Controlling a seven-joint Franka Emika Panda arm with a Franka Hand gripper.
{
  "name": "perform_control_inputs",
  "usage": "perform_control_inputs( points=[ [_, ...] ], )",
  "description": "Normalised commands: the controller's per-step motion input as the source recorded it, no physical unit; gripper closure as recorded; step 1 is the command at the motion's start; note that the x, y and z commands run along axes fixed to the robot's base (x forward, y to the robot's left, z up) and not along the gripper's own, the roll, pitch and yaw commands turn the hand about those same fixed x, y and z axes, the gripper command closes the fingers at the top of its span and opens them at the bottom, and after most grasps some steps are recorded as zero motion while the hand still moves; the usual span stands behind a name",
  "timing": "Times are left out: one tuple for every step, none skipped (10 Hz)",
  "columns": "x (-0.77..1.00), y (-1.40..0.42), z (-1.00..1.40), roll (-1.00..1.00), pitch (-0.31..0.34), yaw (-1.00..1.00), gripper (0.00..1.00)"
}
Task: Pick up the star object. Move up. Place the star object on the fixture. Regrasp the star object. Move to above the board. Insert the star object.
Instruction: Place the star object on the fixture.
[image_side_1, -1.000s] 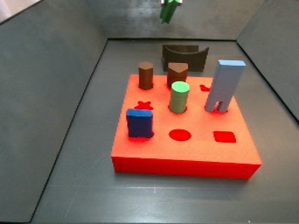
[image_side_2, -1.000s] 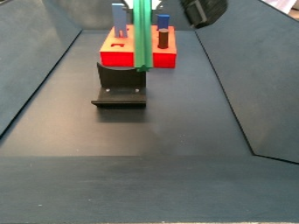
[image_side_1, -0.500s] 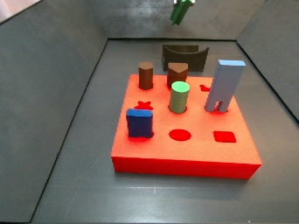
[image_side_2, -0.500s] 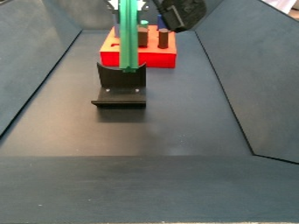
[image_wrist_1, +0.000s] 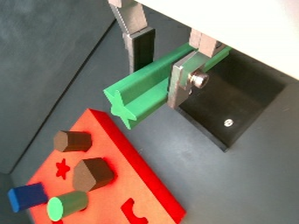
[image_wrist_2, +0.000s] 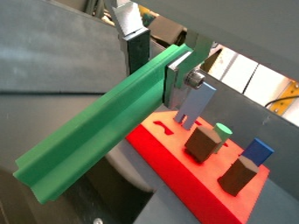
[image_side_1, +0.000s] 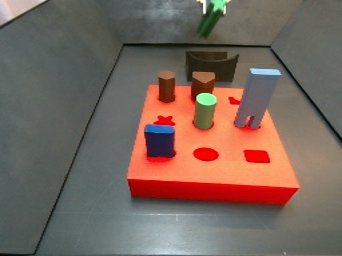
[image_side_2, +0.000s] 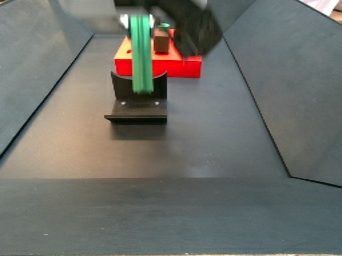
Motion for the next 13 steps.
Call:
perform_control_inputs(
  points=[
    [0.18,0.14,-1.00,-0.80,0.275,-0.21,1.00],
    [0.19,0.14,-1.00,-0.64,0.220,-0.25,1.00],
    [0.20,0.14,-1.00,-0.48,0.166,-0.26,1.00],
    [0.21,0.14,-1.00,-0.32,0.114,-0.27,1.00],
    [0.21,0.14,-1.00,-0.21,0.051,-0.25,1.00],
    [0.18,0.21,-1.00,-0.13,-0.015,-0.24,1.00],
    [0.15,0.23,-0.99,-0.12,-0.042,-0.23,1.00],
    [0.12,0.25,-0.97,-0.11,-0.062,-0.18,1.00],
    [0.12,0.26,-0.96,-0.11,-0.065,-0.15,1.00],
    [0.11,0.26,-0.96,-0.11,-0.066,-0.11,1.00],
    [0.10,0.26,-0.96,-0.11,-0.065,-0.09,1.00],
    [0.10,0.26,-0.96,-0.11,-0.063,-0.07,1.00],
    [0.00,0.00,0.00,0.00,0.000,0.00,0.00]
  ],
)
